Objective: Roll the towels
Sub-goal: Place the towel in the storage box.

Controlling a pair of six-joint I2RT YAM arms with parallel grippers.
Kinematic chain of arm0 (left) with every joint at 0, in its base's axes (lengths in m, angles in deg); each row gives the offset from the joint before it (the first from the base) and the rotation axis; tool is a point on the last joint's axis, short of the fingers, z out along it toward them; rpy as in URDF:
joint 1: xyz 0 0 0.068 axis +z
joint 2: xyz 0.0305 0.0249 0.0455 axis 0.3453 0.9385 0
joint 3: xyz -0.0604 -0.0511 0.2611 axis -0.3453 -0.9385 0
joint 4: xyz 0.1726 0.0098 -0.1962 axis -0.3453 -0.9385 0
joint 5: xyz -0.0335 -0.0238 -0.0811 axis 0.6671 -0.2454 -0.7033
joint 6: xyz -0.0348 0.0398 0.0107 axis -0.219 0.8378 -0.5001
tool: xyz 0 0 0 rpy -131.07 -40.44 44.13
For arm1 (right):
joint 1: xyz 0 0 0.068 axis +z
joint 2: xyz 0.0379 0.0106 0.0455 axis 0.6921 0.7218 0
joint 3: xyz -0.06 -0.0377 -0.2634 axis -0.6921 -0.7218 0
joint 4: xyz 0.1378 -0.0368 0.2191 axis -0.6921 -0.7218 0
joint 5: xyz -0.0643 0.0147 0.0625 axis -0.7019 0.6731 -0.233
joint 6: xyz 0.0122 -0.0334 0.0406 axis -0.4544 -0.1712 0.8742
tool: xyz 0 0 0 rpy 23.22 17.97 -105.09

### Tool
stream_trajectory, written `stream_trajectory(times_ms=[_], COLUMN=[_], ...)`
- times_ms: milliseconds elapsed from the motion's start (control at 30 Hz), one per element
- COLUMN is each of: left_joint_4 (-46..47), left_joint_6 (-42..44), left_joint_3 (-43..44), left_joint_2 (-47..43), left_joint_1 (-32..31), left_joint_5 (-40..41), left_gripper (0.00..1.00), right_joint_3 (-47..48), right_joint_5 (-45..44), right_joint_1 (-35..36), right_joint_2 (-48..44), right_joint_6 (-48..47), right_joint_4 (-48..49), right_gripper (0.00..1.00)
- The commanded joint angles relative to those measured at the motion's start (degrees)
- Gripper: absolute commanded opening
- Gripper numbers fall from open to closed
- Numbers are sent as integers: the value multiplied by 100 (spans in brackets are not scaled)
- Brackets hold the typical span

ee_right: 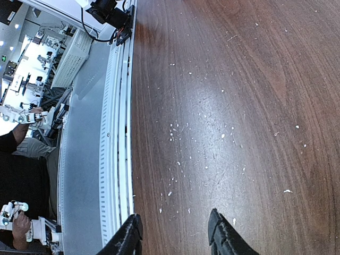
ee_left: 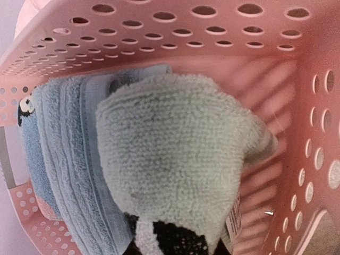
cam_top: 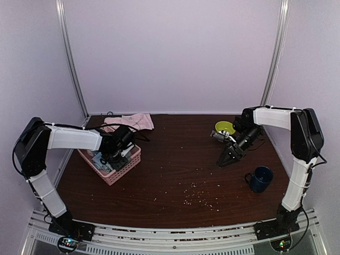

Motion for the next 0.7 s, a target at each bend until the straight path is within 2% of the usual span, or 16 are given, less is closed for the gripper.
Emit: stream_trajectory(times_ms=[0,100,333,667], left_joint_4=[324,358,567,376], left_joint_6=[569,778,1127,1331], left_joint_3=[-166,-59,-28,119], left_joint_2=[113,190,-161,-631], left_joint_1=[643,843,968,1493], left_joint_5=[-430,-537,-2011,-2216], left_gripper=[0,0,0,0], right_joint_3=[37,58,258,166], right_joint_5=[114,154,360,335], right_joint_1=[-39,-39,72,220], right_joint_2=[130,124,-84,80], right_joint_6=[20,45,52,37], right_joint_4=[-70,-70,-68,-70], right_gripper=[44,44,45,45])
